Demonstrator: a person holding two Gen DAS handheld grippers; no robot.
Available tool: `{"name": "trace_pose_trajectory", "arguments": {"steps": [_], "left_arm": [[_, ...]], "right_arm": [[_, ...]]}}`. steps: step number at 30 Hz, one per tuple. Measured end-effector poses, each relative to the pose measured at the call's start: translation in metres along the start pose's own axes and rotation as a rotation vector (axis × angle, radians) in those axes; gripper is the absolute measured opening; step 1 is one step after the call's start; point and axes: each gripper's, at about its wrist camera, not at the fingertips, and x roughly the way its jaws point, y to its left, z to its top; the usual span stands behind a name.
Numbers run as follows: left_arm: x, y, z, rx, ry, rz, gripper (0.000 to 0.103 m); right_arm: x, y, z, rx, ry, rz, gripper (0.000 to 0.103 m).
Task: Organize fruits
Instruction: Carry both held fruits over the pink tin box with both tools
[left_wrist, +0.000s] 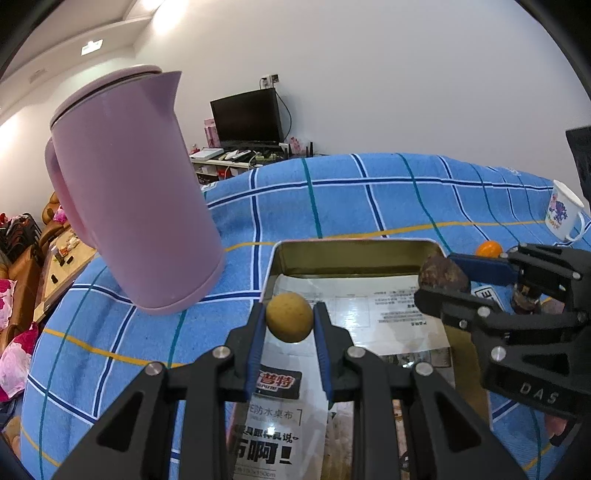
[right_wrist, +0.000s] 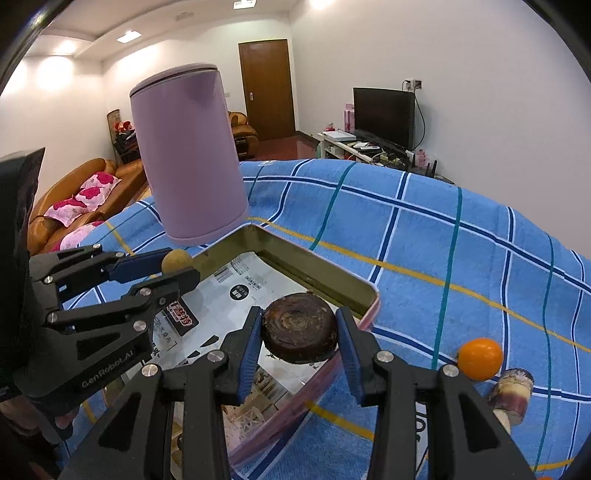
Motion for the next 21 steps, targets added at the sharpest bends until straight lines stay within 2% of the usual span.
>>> {"name": "trace_pose_trajectory", "arguments": {"steps": [21], "left_arm": [[0.014,-0.003,-0.004,0.011,0.033,0.008,0.027]], "right_arm": [[0.007,0.015,-0.004,-0.055,0.02,-0.011,0.042]]}}
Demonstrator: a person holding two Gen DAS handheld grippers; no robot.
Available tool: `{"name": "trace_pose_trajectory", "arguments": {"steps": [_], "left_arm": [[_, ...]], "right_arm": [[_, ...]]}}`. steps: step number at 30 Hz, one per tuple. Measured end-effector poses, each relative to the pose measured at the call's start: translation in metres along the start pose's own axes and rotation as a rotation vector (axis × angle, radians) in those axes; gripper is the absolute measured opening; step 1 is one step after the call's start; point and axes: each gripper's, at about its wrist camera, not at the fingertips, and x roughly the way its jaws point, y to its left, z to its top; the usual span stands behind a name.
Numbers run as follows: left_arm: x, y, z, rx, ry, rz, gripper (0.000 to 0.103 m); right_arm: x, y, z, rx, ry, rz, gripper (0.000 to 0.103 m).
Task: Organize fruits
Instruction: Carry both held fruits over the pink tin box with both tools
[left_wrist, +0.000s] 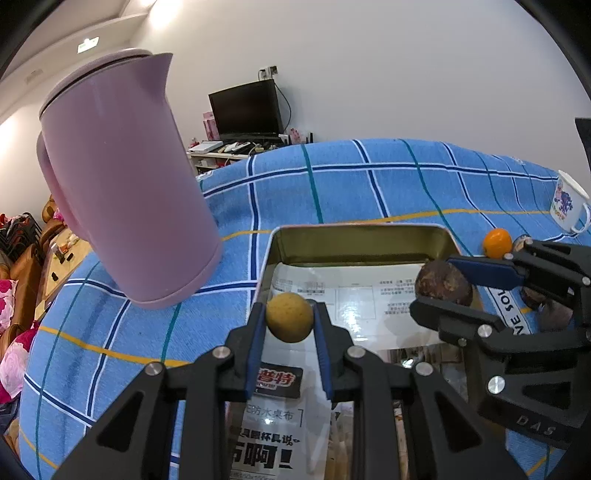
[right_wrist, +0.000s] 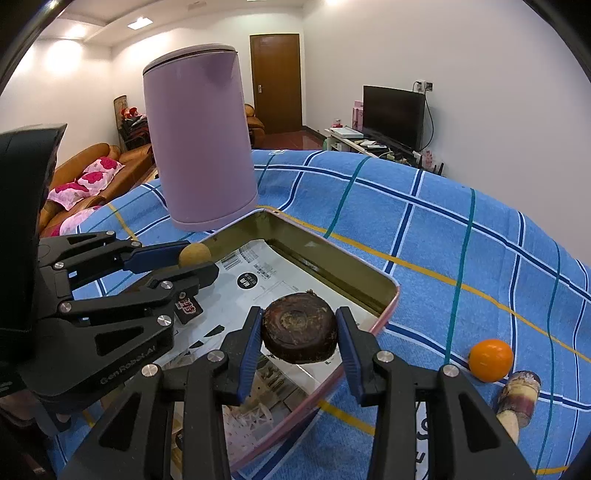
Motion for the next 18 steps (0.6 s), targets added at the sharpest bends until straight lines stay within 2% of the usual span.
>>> {"name": "trace_pose_trajectory", "arguments": {"steps": [18], "left_arm": [[0.0036,-0.0008,-0.003,0.007,0.015,0.004,0.027]], "right_arm": [[0.0007,0.0047,-0.0009,-0.028,0.006,-0.02,0.042]]}}
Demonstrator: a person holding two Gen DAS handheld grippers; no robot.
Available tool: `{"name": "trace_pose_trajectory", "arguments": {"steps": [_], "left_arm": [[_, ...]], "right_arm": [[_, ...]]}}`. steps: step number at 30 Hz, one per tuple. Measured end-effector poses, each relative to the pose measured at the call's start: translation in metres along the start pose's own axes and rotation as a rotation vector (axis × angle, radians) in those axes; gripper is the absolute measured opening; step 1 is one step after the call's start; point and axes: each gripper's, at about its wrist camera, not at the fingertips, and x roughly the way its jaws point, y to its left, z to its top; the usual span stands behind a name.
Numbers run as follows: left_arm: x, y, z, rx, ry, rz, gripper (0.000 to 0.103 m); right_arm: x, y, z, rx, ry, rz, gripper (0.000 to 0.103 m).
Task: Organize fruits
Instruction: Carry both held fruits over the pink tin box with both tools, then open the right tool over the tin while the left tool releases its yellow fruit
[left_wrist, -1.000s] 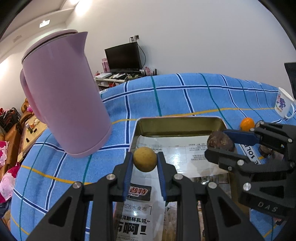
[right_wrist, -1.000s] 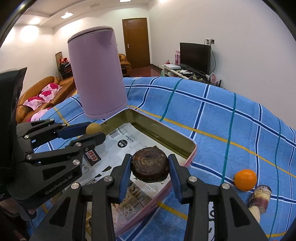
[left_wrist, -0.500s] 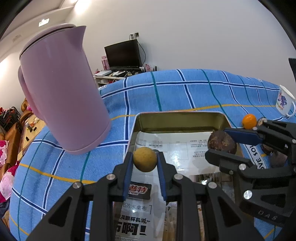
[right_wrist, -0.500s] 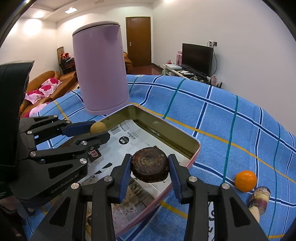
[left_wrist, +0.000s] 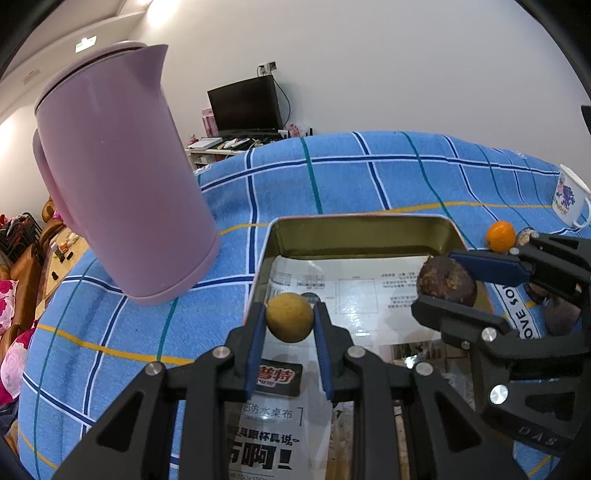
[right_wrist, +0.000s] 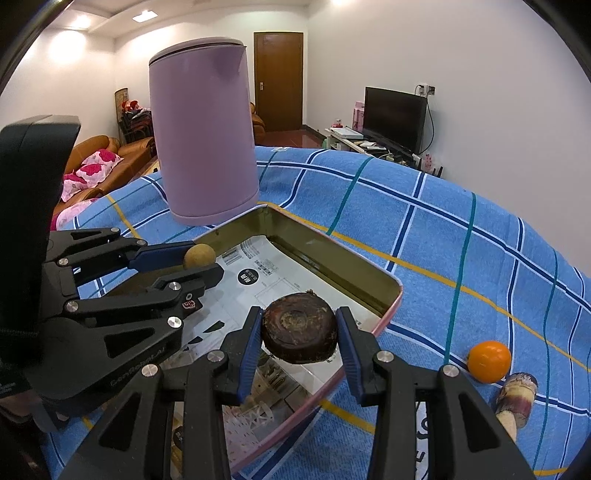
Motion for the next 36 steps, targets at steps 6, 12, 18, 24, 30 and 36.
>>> {"name": "trace_pose_trajectory", "arguments": {"steps": [6,12,18,24,30,36], "left_arm": [[0.0,-0.001,0.0,0.005,0.002,0.0,0.027],[0.001,-0.001,0.0,0.004,0.003,0.006,0.028],[-0.001,-0.001,0.0,0.002,0.0,0.015,0.031],[-0.009,0.001,-0.001,-0.011,-0.006,-0.011,0.041],[-0.04,-0.003,-0.004,-0.01,-0.095,0.027,0.075],[-0.072,-0.01,-0.012,-0.039,-0.14,-0.019,0.075]], "right_arm": [[0.0,0.001,0.0,-0.001,-0.001,-0.002,0.042],[0.0,0.0,0.0,0.001,0.001,0.005,0.042],[-0.002,0.003,0.0,-0.011,-0.007,-0.002,0.045],[-0.008,0.002,0.0,-0.008,-0.011,-0.022,0.051],[-0.029,-0.005,-0.009,0.006,-0.014,-0.035,0.053],[-0.071,-0.013,-0.029,0.018,-0.045,-0.051,0.054]]}}
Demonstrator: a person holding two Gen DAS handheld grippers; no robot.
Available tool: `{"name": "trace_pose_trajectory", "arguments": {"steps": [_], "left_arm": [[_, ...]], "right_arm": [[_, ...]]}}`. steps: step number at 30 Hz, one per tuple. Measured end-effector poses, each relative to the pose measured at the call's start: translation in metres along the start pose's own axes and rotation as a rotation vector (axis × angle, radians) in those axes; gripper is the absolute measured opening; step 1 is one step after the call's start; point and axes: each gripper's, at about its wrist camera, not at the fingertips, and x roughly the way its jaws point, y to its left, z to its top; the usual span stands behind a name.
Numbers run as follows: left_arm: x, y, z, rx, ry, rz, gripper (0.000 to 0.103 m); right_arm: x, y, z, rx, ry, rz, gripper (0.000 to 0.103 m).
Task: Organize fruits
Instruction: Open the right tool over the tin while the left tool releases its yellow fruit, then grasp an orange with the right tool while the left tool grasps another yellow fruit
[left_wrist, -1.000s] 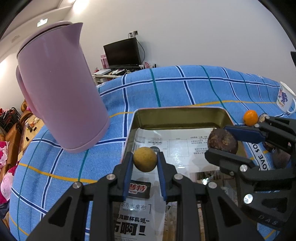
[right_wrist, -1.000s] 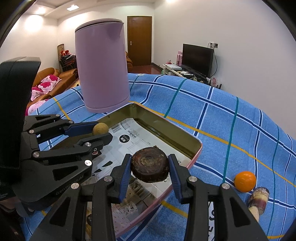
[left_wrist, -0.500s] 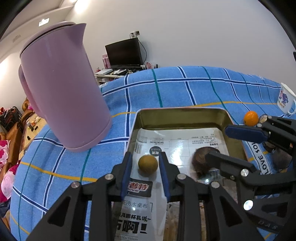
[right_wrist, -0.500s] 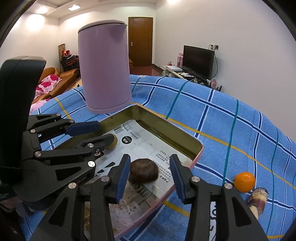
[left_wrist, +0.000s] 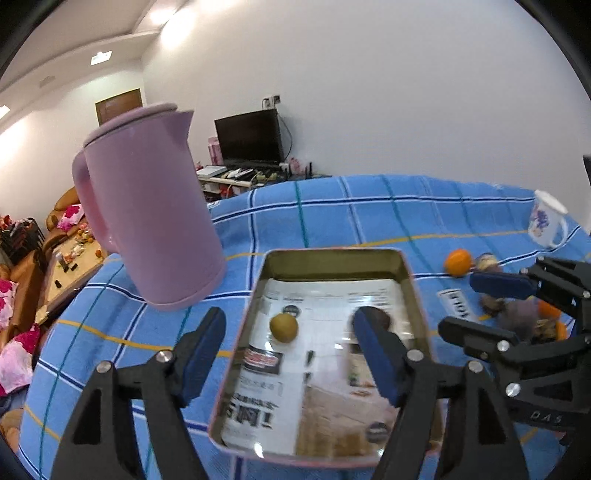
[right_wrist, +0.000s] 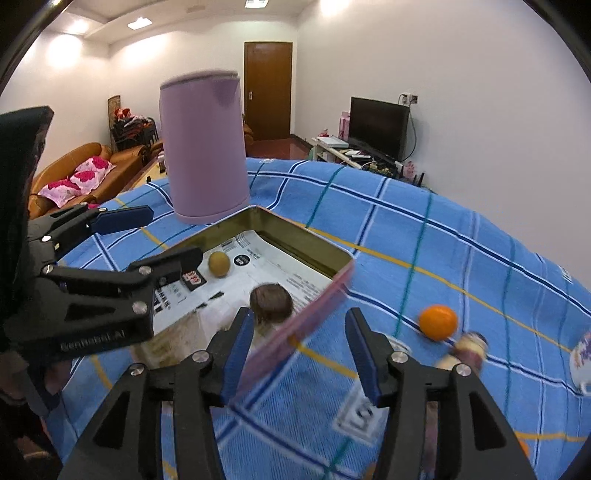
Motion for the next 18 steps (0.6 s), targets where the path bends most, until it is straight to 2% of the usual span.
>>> {"name": "trace_pose_trajectory", "arguments": {"steps": [6,11,14,18], "left_arm": [[-0.023,-0.031,-0.018,0.011,-0.024,-0.072,0.076],[-0.029,-0.063,-0.032,0.043,-0.004,-0.139,0.076],[-0.029,-0.082,-0.038,0.058,0.009,-0.165,0.076],[-0.028,-0.106,-0.043,0.093,0.03,-0.19,0.076]], "right_arm": [[-0.056,-0.024,-0.042,0.064,-0.043,-0.052,0.054],[-0.094,-0.06,-0.087,0.151,-0.045,-0.152,0.056],[-0.106,-0.082,-0.11,0.213,-0.039,-0.197,0.059],[-0.103,-0.099,-0.128,0.27,-0.011,-0.196,0.059]]}}
